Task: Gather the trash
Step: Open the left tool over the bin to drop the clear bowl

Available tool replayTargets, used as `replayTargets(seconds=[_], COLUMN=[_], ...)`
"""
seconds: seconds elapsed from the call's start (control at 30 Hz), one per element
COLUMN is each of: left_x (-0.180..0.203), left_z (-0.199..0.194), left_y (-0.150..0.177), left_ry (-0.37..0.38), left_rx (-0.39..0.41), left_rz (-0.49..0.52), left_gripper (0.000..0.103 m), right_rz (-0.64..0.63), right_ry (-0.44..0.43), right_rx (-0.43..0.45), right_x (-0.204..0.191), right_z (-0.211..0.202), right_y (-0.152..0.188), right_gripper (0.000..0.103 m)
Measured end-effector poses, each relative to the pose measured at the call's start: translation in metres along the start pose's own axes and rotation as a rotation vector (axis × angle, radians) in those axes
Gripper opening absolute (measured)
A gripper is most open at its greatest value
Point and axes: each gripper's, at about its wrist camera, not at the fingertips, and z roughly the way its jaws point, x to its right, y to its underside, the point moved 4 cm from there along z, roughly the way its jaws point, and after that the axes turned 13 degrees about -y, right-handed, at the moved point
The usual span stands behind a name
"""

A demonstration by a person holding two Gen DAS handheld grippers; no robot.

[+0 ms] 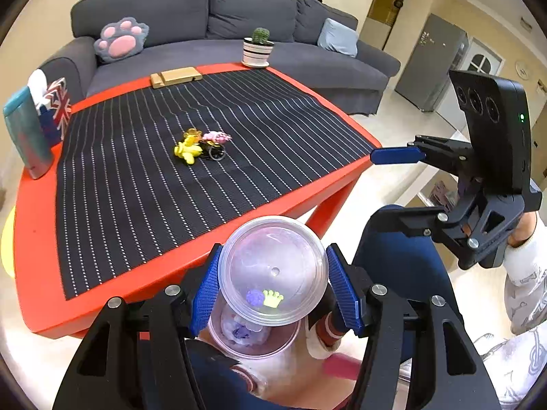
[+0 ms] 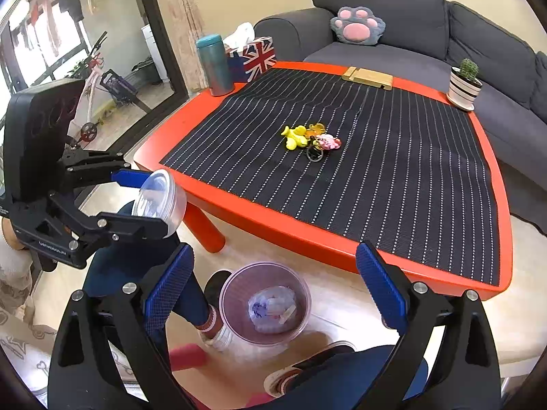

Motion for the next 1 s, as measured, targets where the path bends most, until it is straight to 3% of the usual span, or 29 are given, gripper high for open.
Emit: replayTargets(seconds=[0.27,0.33,0.37,0.4,1.0], left_x=[0.008,0.008,0.007,0.006,-0.004], left_z=[0.002,0.004,0.004,0.003,0.008], left_y=[-0.002,-0.002,-0.002,-0.003,0.000], left_ry=[0.013,0.011,0.004,-0.006,-0.022], left_rx=[-0.015,-0.019,-0.015,0.000,-0.017], left_rz=[0.021,0.023,0.019,0.013,-0.018], left_gripper=[0.059,0.070,0.089,0.091,0.095], right_rz=[0.012,0.014,0.014,0.014,0.018], right_ry=[0.003,0.002,0.002,0.002,-0.003], right_rx=[0.009,0.011,0.011,0.011,-0.001], right_x=[0.006,0.006,0.006,0.006,0.006], right_z=[-0.005,-0.005,-0.005,-0.005,0.000], right_y=[0.001,0.000,0.000,0.000,0.001], right_gripper=[0.094,0.094,0.094,0.094,0.094])
